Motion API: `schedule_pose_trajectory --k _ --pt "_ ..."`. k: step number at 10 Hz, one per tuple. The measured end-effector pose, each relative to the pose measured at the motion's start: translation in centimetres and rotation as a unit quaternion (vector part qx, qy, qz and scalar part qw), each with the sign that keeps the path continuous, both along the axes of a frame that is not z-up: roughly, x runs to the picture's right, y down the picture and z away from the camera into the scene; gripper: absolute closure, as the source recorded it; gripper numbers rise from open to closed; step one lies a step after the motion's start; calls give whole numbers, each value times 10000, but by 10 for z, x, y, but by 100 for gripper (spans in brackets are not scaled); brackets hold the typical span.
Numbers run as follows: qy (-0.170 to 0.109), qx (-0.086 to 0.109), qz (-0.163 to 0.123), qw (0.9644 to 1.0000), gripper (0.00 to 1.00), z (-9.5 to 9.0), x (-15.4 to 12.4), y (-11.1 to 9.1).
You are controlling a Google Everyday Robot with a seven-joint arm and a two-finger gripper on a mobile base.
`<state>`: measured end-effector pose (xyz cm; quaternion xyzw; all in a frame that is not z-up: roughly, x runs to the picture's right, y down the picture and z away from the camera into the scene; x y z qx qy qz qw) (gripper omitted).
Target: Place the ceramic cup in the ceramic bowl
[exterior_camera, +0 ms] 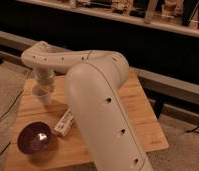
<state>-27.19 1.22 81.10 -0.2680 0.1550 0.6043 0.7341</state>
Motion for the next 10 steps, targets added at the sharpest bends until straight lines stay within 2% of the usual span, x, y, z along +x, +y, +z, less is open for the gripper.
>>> schedule_pose_trajectory --k 2,5,8,10 --pt "-47 -54 -13 10000 100 -6 1 0" --pt "-192 -107 -94 9997 100 -29 6 -8" --pt "-360 -252 -318 9985 100 -72 19 -11" --pt "-596 -404 -433 9965 100 -110 28 -6"
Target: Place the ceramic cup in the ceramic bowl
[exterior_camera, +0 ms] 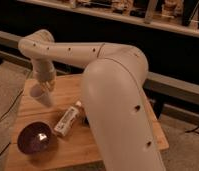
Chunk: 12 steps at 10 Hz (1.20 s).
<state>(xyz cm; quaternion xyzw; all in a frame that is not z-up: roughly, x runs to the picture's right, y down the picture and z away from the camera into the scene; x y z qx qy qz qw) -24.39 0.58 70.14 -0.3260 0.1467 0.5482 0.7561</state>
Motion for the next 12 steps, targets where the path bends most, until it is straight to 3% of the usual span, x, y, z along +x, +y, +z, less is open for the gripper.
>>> schedule_pose_trajectory --k 3,6,8,10,12 --pt "-360 -256 -182 9989 100 -43 8 17" --pt "-704 -527 -316 9956 100 -67 8 37" --pt "-943 -768 -474 9914 100 -76 5 59" --pt "-1201 -1042 -700 9848 100 -82 0 86" --pt "-1350 -1177 -847 9802 100 -84 -4 100"
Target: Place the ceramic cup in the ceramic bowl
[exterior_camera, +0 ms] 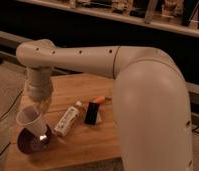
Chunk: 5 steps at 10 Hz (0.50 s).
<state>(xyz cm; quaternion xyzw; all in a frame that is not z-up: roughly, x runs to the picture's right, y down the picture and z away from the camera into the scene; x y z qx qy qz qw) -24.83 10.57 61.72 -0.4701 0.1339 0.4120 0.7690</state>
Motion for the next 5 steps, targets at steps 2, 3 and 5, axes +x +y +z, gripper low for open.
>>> schedule_pose_trajectory --k 2,3,5 --pt "-134 -87 -133 9998 100 -1 -6 10" --pt "-191 -109 -193 9996 100 -2 -10 14" --pt "-354 -47 -289 9989 100 1 -18 22"
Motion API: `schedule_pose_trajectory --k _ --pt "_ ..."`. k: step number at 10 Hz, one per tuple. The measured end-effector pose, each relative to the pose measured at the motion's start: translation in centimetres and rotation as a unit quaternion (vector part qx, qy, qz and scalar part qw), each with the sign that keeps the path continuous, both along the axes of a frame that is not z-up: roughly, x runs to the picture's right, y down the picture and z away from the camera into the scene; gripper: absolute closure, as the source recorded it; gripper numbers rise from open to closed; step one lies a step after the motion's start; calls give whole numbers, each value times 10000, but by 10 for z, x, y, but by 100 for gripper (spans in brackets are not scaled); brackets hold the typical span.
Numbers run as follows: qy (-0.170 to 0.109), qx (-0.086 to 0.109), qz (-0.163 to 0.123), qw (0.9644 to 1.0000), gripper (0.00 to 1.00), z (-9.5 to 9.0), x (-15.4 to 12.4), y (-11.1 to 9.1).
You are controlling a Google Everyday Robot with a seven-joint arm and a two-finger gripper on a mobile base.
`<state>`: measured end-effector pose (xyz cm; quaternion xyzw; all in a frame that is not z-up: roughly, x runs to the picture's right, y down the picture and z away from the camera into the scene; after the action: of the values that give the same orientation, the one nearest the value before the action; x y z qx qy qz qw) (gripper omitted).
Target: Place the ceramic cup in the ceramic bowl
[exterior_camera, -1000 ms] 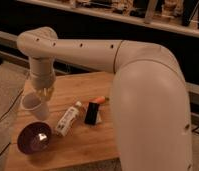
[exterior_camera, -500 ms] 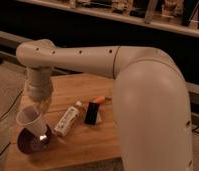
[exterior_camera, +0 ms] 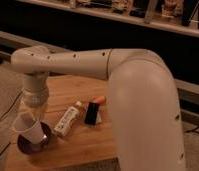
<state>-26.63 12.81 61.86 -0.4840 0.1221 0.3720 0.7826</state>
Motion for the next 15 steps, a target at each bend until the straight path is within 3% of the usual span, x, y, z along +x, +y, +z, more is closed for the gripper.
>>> schedule_pose_trajectory --k 5,13,15 --pt "-381 179 -7 9991 100 12 -12 16" --pt "-358 265 -265 9987 100 34 -5 39" --pt "-386 338 -263 9983 90 38 -8 40"
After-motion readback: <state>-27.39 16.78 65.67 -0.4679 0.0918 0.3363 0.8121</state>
